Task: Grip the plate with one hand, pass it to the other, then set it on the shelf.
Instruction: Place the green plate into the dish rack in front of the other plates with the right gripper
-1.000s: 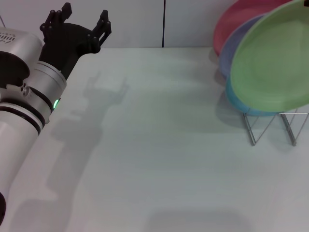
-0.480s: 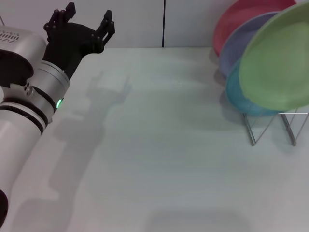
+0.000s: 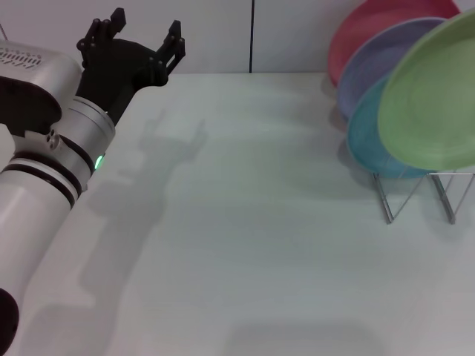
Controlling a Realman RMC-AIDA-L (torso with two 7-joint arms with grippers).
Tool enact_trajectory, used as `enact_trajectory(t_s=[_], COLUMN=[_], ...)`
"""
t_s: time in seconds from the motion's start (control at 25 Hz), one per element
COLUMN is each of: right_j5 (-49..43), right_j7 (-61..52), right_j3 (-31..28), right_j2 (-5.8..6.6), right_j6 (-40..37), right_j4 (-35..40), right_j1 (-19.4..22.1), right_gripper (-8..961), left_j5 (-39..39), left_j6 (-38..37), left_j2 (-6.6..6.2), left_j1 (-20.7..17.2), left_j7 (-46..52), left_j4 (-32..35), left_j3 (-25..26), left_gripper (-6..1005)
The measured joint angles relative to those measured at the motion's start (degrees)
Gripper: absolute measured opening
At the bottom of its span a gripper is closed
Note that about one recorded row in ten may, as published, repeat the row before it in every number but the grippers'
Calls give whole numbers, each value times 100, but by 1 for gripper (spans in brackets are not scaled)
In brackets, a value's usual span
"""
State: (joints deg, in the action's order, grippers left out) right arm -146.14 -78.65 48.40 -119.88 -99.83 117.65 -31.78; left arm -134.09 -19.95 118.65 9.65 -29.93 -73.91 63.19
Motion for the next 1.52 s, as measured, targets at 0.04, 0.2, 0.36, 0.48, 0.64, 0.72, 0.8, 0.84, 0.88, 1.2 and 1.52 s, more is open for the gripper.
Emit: enact_trajectory(t_s=[0.04, 0.2, 0.36, 0.48, 0.64, 0.72, 0.8, 0.84, 0.88, 1.2, 1.52], right_j5=[-15, -89, -151, -172, -186, -199, -240, -274, -334, -535, -814], right_j7=[6, 82, 139, 149, 150, 151, 154, 156, 159, 107, -557], right_j3=[1, 3, 3, 9, 56, 116, 178, 207, 267, 480, 862], right_j2=[0, 0, 0, 0, 0, 0, 0, 0, 0, 1, 1], right_j6=[0, 1, 8, 10, 10, 11, 13, 16, 22, 41, 22], right_j4=[1, 3, 3, 3, 2, 1, 3, 3, 1, -65, -184], right_j1=[0, 4, 6, 6, 21, 45, 62, 65, 75, 166, 196], right_gripper=[36, 36, 36, 36, 36, 41, 51, 57, 62, 103, 163], left_j5=[4, 10, 13, 14, 14, 14, 14, 14, 14, 14, 13], left_j6=[0, 0, 0, 0, 0, 0, 0, 0, 1, 14, 49], left_j2=[0, 0, 0, 0, 0, 0, 0, 0, 0, -4, -4], left_j1=[11, 21, 39, 54, 56, 56, 56, 57, 67, 122, 236], left_j7=[3, 5, 13, 14, 14, 14, 14, 14, 14, 14, 14], left_j4=[8, 12, 12, 12, 11, 10, 8, 8, 8, 31, 134], left_j3=[-19, -58, -77, -79, -79, -79, -79, -79, -79, -78, -87], left_gripper=[793, 793, 793, 793, 793, 793, 793, 793, 793, 793, 793])
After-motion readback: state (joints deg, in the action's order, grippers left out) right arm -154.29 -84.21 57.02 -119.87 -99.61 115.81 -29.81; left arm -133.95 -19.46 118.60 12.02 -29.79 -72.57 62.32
